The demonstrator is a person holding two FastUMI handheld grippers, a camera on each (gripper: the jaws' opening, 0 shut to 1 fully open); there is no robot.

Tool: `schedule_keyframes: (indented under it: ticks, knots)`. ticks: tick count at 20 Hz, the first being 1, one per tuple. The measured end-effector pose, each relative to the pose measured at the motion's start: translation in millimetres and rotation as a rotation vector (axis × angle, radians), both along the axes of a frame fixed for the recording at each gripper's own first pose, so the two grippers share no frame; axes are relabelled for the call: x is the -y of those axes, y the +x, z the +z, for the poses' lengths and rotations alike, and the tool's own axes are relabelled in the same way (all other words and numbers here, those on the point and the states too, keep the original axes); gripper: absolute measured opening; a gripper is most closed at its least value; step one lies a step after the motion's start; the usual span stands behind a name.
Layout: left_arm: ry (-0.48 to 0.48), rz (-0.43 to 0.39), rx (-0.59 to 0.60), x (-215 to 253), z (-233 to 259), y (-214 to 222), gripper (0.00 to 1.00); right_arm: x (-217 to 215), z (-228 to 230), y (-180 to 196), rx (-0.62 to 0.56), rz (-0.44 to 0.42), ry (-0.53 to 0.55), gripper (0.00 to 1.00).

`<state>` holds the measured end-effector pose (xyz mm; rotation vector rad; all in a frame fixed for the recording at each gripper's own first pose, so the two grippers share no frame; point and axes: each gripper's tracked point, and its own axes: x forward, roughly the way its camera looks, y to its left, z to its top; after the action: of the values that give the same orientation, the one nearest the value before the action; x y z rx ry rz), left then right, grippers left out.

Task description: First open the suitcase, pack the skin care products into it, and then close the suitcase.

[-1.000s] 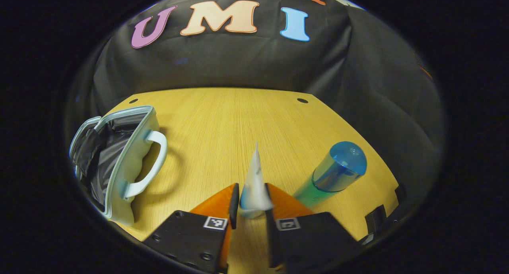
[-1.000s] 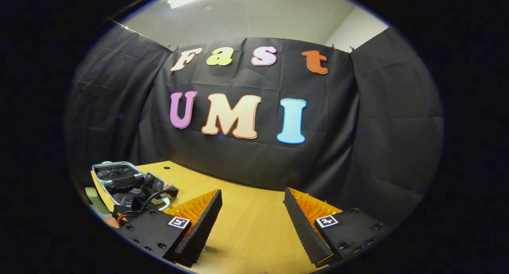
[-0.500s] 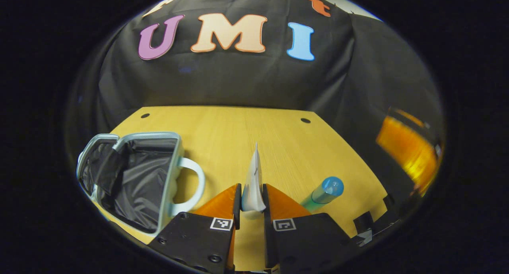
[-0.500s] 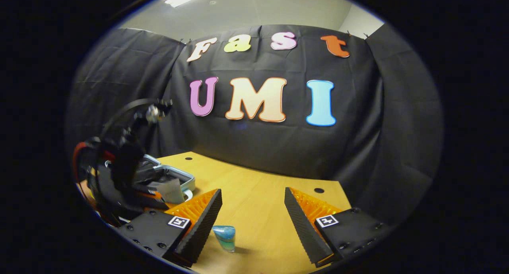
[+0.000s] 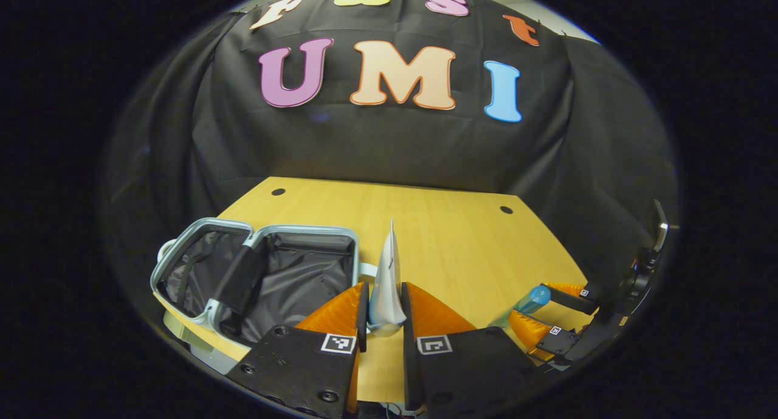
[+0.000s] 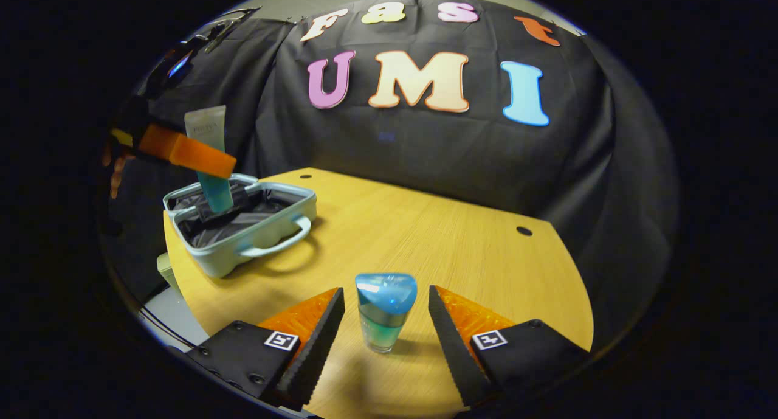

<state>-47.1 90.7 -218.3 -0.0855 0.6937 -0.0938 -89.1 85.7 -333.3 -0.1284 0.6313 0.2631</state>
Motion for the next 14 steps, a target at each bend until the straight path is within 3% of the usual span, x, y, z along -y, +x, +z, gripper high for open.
schedule_keyframes:
  ticks: [3, 5, 6, 10, 14]
  knots:
    - [0.009, 0.039, -0.026, -24, -6, -3, 0.22, 0, -19, -4, -0.054, 0.011, -0.011, 0.79]
    - [0.027, 0.054, -0.045, -39, -12, -5, 0.22, -3, -20, -2, -0.096, 0.001, 0.033, 0.51]
    - [0.042, 0.058, -0.06, -47, -18, -6, 0.22, -6, -19, 2, -0.12, -0.004, 0.046, 0.48]
    - [0.083, 0.07, -0.156, -84, -44, -11, 0.22, -26, 2, 9, -0.196, -0.026, 0.135, 0.46]
    - [0.133, 0.062, -0.32, -120, -86, -18, 0.23, -71, 40, 21, -0.272, -0.023, 0.317, 0.46]
